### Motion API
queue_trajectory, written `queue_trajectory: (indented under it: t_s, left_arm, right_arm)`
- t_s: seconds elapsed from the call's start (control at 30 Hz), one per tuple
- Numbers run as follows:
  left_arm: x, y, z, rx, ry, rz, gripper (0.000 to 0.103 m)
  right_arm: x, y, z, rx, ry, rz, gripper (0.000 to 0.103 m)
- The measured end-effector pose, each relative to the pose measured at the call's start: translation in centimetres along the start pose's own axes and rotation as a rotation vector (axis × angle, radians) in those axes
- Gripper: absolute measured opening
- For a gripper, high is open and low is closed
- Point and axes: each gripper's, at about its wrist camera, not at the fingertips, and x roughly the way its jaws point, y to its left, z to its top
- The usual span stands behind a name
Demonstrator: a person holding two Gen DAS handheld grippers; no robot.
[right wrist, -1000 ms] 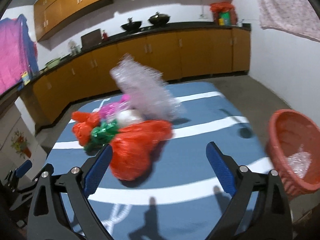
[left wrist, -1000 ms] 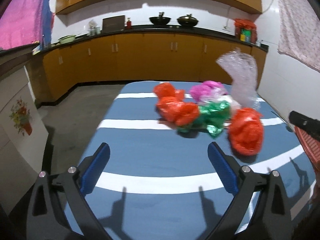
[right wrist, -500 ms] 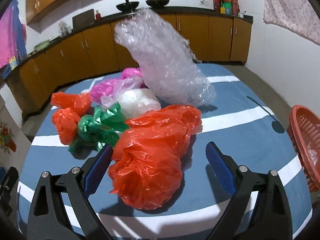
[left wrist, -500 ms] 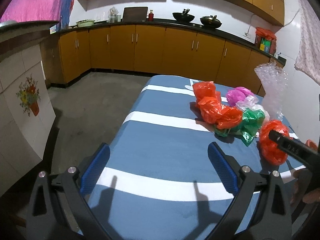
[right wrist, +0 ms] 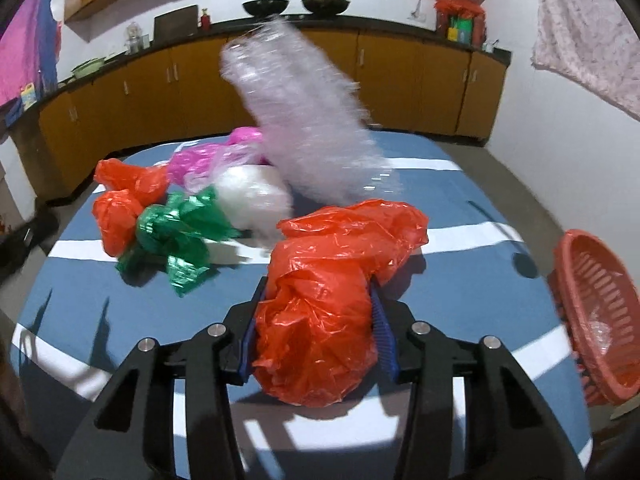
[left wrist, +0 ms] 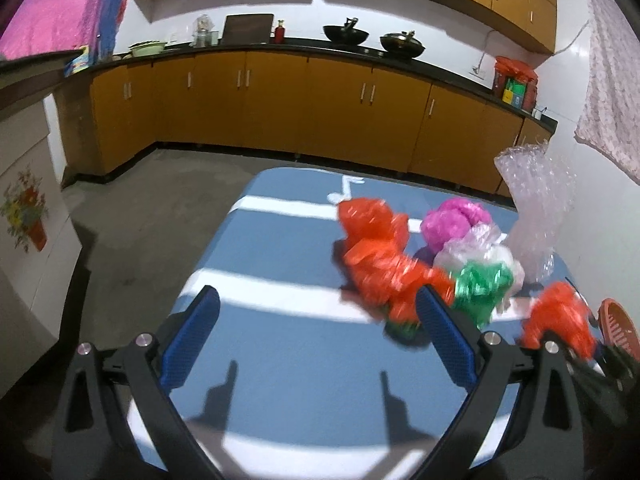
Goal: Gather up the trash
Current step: 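Grasp an orange bag with the right tool while the left tool grasps another orange bag, then carry both orange bags over the red basket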
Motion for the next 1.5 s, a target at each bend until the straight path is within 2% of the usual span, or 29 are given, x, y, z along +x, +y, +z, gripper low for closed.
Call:
queue_trajectory:
  t_s: [0.17, 0.27, 0.33, 0.4, 0.43, 0.5, 0.57, 0.6, 0.63, 0.9, 1.1, 1.5]
  left_arm:
    - [3.8, -1.6, 2.5, -0.042, 0.063, -0.063, 0.096]
    - [6.1, -2.4, 3.1, -0.049, 0.118, -0.057, 0.096]
    - [7.8, -2.9, 3.1, -0.031, 0.168, -0.028, 0.089]
    - [9.1, -3.2, 2.9, -0.03, 0.219, -0.023, 0.075]
    - [9.6, -3.1, 2.7, -0.036, 0.243, -0.018, 0.074]
    - [9.8, -2.8, 2.3, -0.045, 0.26, -0.019, 0.066]
    - [10.0, -2.6, 2.1, -0.049, 0.275, -0.029, 0.055]
    - [10.0, -2.5, 1.9, -0.049, 0.28, -0.036, 0.045]
    - [9.9, -2.5, 1.9, -0.047, 0.284, -0.04, 0.043]
    - [6.9, -1.9, 1.7, -0.036, 0.231, -0.047, 0.039]
    - [2.3, -1.6, 1.3, -0.024, 0.168, -0.067, 0.039]
    - [-5.4, -5.6, 0.5, 0.069, 0.088, -0.189, 0.039]
  right_arm:
    - [-0.6, -2.9, -0.4, 0.035, 0.0, -0.04, 0.047]
    - [-0.6, -4.2, -0.6, 0.054, 0.006, -0.047, 0.048]
    - [-0.7, -4.7, -0.8, 0.057, 0.007, -0.047, 0.048]
    - [-0.8, -5.1, -0.7, 0.056, 0.004, -0.047, 0.048]
    - [-0.8, -5.2, -0.7, 0.056, 0.004, -0.046, 0.048]
    - [-0.9, -5.5, -0.8, 0.06, 0.004, -0.043, 0.048]
    - [-1.0, -5.6, -0.9, 0.062, 0.003, -0.041, 0.048]
    - [-1.1, -5.6, -0.9, 0.06, 0.002, -0.041, 0.048]
    - [-1.2, -5.7, -1.0, 0.058, -0.001, -0.041, 0.048]
    - [-2.7, -6.2, -1.3, 0.045, -0.016, -0.043, 0.043]
    - [-4.7, -7.0, -1.3, 0.045, -0.06, -0.049, 0.042]
    - [-9.4, -8.8, -1.7, 0.014, -0.141, -0.091, 0.042]
